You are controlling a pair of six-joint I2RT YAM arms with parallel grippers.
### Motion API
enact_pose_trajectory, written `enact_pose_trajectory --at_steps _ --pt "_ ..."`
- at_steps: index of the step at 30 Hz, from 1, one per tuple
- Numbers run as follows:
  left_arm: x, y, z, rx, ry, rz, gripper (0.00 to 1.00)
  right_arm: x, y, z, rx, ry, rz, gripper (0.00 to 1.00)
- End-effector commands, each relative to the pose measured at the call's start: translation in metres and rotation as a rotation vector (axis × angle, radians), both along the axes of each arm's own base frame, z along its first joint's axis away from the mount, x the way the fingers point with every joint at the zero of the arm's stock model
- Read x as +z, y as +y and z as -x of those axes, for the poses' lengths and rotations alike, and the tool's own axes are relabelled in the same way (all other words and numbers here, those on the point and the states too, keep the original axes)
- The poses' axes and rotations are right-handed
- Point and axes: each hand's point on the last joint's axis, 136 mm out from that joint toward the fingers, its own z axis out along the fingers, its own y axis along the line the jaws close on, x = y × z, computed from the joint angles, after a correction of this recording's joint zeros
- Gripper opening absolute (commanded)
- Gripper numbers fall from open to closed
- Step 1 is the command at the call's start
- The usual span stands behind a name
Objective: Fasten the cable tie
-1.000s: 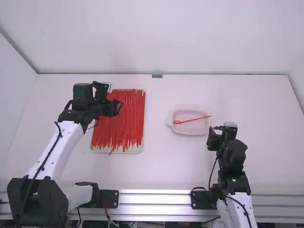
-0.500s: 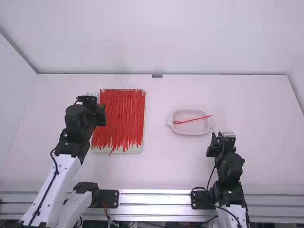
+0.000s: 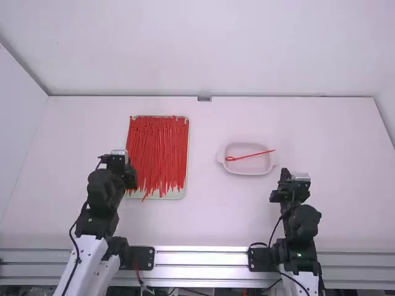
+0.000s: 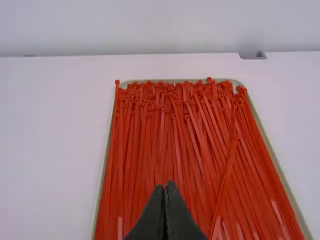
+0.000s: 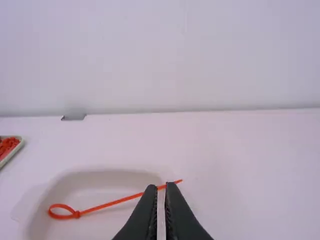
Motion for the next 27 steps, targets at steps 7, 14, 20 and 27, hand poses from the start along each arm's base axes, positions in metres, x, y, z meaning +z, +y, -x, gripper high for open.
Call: enact_pose_trajectory --at_steps 7,14,20,27 --pt "-0.036 0.001 0.02 0.008 -0.005 -0.006 0.0 -0.005 0.0 0.0 0.0 0.009 -0.003 0.0" --pt "-0.064 0.001 0.031 0.008 -0.005 -0.006 0.0 -0.005 0.0 0.0 0.0 0.009 -0.003 0.0" --pt "-0.054 0.001 0.03 0.009 -0.068 -0.006 0.0 -0.005 0.0 0.0 0.0 0.009 -0.003 0.0" --pt "-0.034 0.001 0.03 0.009 -0.153 -0.006 0.0 -0.005 0.0 0.0 0.0 0.009 -0.003 0.0"
